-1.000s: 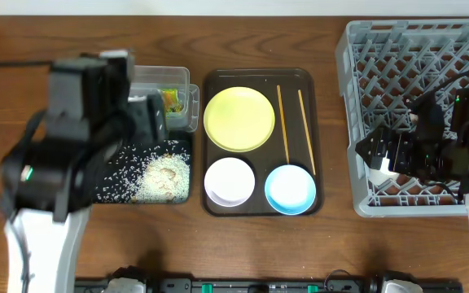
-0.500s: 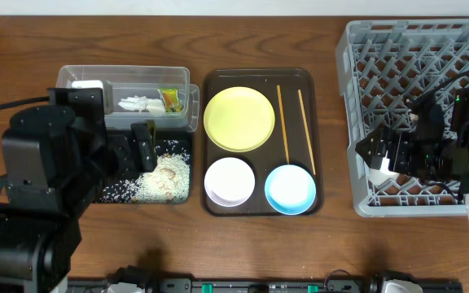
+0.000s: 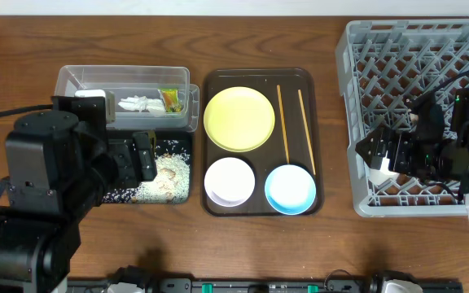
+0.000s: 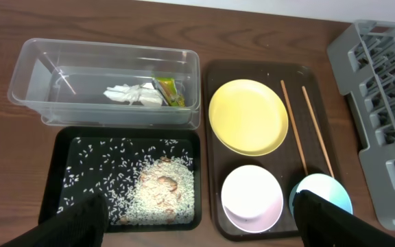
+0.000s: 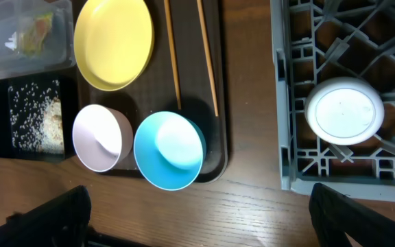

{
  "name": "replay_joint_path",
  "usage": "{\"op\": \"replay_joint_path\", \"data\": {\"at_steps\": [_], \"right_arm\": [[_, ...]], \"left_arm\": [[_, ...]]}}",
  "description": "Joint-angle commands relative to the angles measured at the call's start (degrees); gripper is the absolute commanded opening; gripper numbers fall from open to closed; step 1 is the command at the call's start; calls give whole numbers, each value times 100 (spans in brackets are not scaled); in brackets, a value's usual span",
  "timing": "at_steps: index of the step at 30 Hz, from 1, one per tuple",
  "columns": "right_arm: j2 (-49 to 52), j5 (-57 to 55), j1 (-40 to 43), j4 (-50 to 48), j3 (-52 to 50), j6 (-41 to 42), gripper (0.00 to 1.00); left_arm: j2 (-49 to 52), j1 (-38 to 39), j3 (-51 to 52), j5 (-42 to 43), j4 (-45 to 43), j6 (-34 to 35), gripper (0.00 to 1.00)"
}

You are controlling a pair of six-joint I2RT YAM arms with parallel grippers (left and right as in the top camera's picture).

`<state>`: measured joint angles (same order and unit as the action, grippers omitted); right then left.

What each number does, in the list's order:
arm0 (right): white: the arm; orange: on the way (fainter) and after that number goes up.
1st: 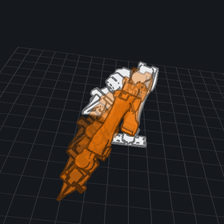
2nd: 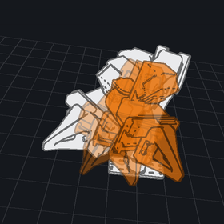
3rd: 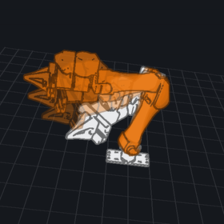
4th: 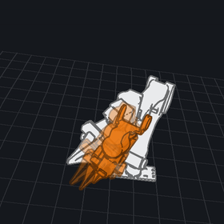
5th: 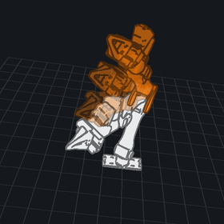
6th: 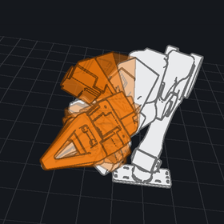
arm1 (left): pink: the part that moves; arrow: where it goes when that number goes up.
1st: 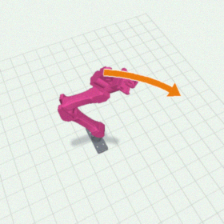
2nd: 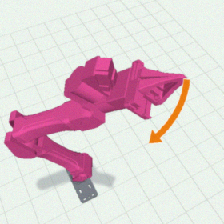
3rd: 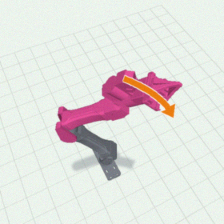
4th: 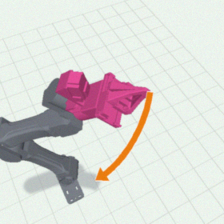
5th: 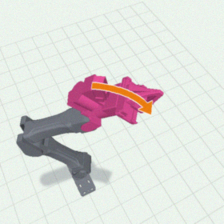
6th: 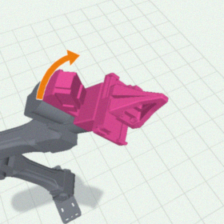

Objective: Sort waste into correct bins and load items into the dishwasher rack

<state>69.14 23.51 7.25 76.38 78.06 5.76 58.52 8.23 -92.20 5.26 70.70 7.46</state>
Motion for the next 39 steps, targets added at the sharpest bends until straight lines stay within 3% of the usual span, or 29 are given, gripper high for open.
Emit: {"op": "replay_joint_path", "data": {"at_steps": [1, 10, 22, 28, 39], "right_arm": [[-24, -17, -57, -9, 90, -26, 99], [-24, -17, -57, -9, 90, -26, 99], [-24, -17, -57, -9, 90, -26, 99], [-24, -17, -57, -9, 90, -26, 99], [-24, -17, -57, -9, 90, -26, 99]], "left_arm": [[-61, -44, 142, -190, -144, -22, 88], [-901, -44, 1587, -175, -2177, -254, 89], [-3491, -44, 5348, -160, -4846, -315, 89], [-4660, -44, 6857, -116, -5462, -315, 89], [-5759, -44, 8384, -142, -5936, -315, 89]]}}
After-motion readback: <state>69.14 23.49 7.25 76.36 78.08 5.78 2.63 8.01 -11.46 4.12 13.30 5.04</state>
